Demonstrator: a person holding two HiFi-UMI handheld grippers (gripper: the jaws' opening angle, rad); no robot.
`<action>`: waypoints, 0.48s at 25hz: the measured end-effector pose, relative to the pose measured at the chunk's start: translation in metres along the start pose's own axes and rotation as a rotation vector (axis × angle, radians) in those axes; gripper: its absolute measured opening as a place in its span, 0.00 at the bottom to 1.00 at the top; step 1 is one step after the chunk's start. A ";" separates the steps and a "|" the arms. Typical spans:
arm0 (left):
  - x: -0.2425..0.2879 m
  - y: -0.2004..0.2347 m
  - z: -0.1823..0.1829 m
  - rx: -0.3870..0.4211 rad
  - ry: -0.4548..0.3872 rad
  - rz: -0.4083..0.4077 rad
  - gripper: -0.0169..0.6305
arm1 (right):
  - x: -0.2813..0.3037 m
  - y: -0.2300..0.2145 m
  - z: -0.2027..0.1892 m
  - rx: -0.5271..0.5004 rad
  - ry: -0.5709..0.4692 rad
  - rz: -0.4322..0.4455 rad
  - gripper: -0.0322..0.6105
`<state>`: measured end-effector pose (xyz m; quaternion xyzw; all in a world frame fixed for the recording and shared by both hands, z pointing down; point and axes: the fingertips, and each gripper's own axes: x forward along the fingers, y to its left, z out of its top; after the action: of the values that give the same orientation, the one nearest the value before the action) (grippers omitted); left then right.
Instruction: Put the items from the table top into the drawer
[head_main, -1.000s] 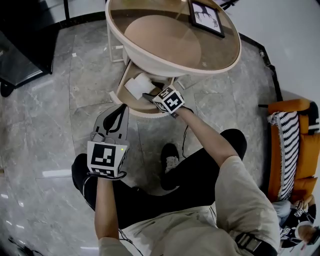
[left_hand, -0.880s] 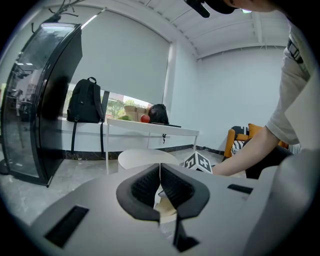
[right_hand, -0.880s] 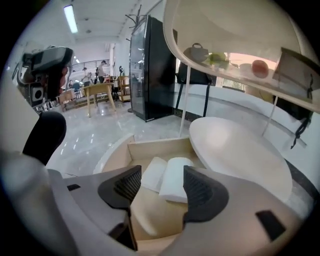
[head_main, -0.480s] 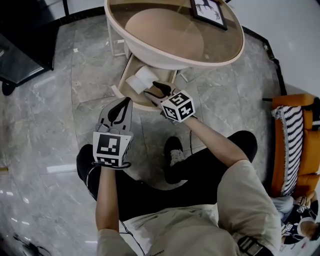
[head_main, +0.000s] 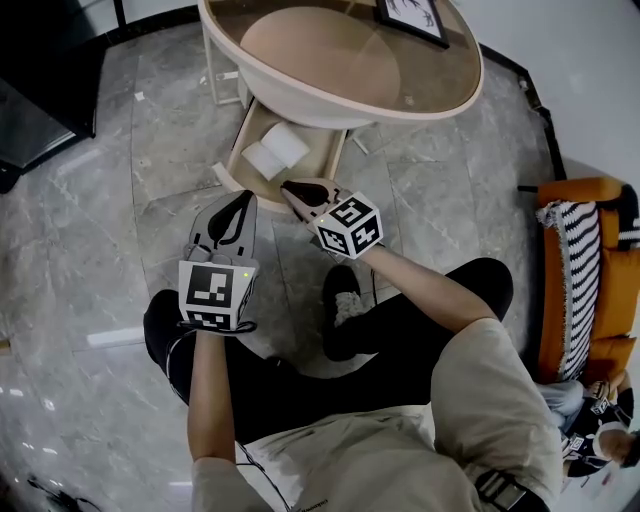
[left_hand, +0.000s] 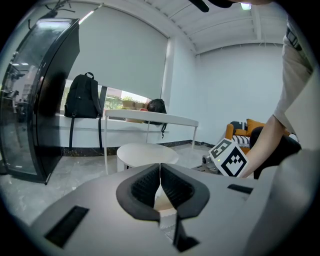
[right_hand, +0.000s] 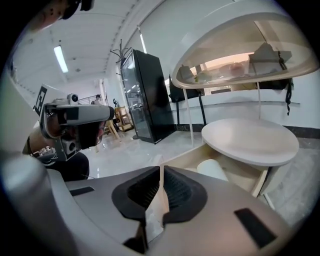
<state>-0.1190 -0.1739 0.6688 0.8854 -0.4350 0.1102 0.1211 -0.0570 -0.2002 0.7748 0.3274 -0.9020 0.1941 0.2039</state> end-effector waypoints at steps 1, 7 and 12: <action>0.000 0.000 0.000 -0.005 -0.010 0.002 0.06 | 0.001 0.004 -0.003 -0.005 0.008 0.010 0.13; -0.006 0.005 -0.017 -0.041 0.025 0.034 0.06 | 0.012 0.037 -0.043 -0.018 0.090 0.049 0.11; -0.007 0.002 -0.021 -0.059 0.023 0.037 0.06 | 0.020 0.051 -0.077 0.017 0.180 0.039 0.11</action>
<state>-0.1270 -0.1632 0.6868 0.8720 -0.4529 0.1096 0.1498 -0.0868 -0.1369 0.8389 0.2926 -0.8846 0.2341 0.2775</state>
